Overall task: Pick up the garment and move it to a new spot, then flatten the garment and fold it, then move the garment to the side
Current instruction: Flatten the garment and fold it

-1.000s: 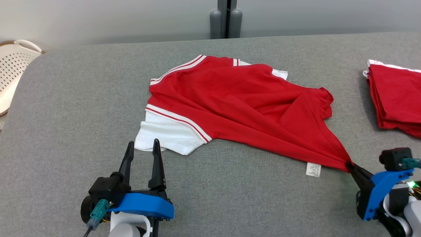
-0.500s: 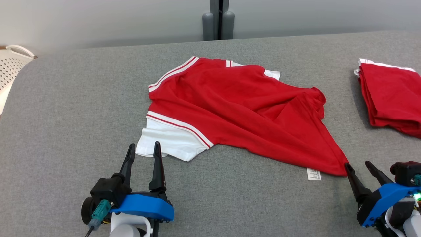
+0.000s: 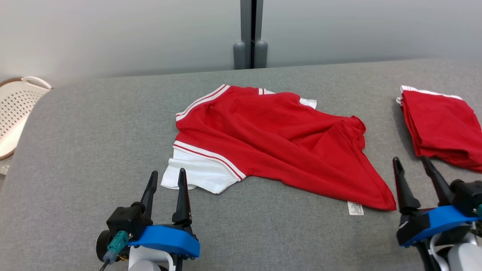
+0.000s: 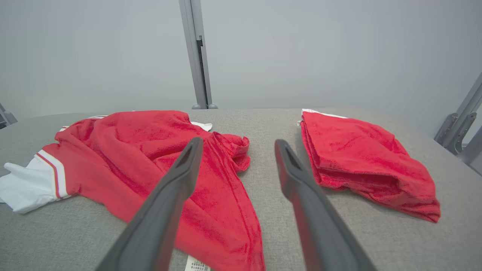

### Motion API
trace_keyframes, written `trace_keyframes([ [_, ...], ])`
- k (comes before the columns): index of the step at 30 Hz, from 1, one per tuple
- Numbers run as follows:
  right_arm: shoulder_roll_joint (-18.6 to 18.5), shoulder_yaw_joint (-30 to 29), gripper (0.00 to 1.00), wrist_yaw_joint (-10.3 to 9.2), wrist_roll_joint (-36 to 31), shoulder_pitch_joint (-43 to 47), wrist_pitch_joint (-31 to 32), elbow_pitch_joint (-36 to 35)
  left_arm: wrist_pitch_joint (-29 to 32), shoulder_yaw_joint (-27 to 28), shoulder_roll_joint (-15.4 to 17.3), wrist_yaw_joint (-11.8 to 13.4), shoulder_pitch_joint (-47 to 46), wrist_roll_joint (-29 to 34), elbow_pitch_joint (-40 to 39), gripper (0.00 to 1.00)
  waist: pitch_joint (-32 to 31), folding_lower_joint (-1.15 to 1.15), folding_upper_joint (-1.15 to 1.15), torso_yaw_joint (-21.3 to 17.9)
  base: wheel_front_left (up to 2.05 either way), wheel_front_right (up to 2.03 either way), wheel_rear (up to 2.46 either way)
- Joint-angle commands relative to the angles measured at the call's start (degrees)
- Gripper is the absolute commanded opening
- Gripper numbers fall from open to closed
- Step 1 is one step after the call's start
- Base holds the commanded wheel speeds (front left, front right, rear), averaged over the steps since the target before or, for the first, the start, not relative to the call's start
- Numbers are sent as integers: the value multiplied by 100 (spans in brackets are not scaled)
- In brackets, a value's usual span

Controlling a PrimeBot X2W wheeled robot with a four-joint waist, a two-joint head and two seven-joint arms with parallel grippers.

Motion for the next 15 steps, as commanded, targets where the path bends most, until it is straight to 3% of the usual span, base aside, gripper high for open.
trace_keyframes([
  [1,173,-2,100,3,-115,113,-72,-94,-16,1,3,-39,56,-25,55,100,-63,1,0,44,0,0,0],
  [7,583,75,100,3,-483,185,-259,-182,-16,52,35,-8,168,172,191,100,-245,1,0,146,0,0,0],
  [15,860,51,100,2,-813,322,-529,93,-16,183,47,-10,359,252,265,100,-425,1,0,238,0,0,0],
])
